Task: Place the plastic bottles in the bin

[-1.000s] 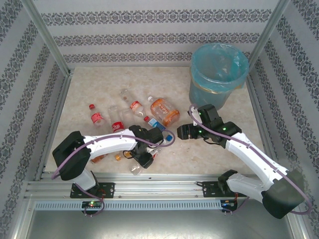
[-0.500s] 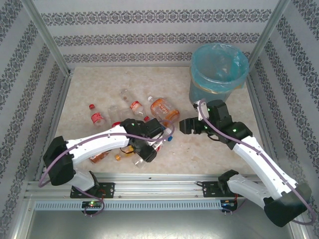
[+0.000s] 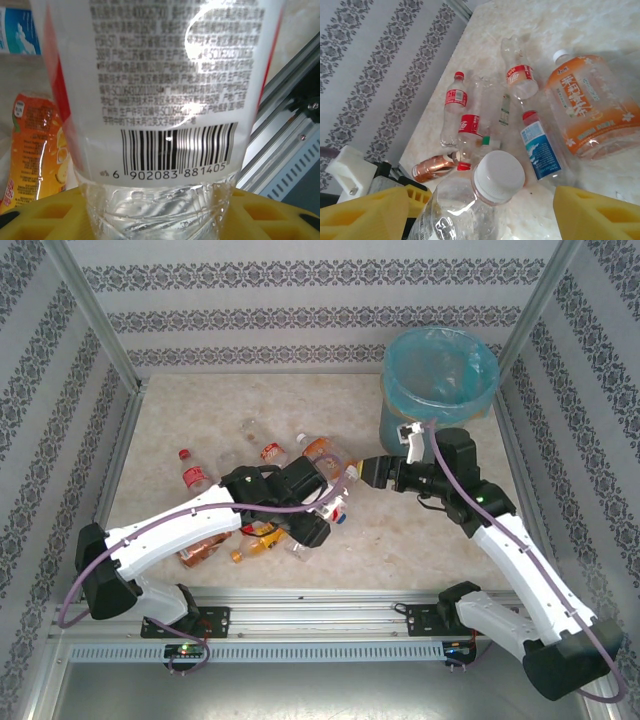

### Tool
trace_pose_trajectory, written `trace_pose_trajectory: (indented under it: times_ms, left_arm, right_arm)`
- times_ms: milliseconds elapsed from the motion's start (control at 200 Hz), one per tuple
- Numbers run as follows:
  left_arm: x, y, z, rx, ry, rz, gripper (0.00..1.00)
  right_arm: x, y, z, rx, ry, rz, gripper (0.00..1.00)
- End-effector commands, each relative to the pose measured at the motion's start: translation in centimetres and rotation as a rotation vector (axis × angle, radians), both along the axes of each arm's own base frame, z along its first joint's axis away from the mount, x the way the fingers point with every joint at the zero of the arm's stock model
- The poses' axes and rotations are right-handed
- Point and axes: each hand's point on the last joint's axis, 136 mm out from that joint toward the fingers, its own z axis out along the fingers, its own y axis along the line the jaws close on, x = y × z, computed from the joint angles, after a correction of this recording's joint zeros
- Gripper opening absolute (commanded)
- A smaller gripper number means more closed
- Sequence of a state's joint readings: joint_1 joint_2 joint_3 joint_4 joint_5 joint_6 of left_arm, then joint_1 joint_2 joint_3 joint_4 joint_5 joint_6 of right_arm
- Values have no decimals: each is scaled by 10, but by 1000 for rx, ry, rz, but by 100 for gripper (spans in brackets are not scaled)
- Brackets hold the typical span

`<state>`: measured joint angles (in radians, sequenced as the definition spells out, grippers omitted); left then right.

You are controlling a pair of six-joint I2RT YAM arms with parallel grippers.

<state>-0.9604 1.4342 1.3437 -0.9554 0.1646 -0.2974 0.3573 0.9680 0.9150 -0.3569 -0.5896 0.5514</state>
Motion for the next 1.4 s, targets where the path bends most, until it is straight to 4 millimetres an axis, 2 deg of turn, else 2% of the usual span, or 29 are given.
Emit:
trace_pose_trajectory:
  times_ms: [0, 185, 495, 794, 919, 1024, 1119, 1244, 1394]
  left_arm:
    - [6, -8, 16, -66, -22, 15, 55]
    - [4, -15, 17, -103, -4, 12, 55]
    - [3, -17, 20, -143, -11, 25, 55]
    - [3, -17, 18, -139, -7, 23, 55]
    - [3, -18, 18, -142, -10, 23, 55]
    - [4, -18, 16, -141, -6, 23, 55]
    - [5, -19, 15, -140, -9, 23, 55]
    - [7, -21, 14, -135, -17, 20, 56]
    - [13, -25, 18, -146, -45, 14, 66]
  right_arm:
    - [2, 14, 4, 84, 39, 16, 73]
    - [6, 26, -10, 62, 84, 11, 69]
    - [11, 24, -28, 44, 145, -38, 66]
    - [12, 29, -30, 75, 172, -30, 54]
    - [11, 30, -30, 77, 173, -24, 45]
    - [11, 30, -29, 82, 173, -23, 42]
    - [12, 30, -28, 83, 170, -25, 36]
    - [16, 28, -25, 84, 168, -40, 17]
    - [22, 22, -17, 92, 152, -67, 3]
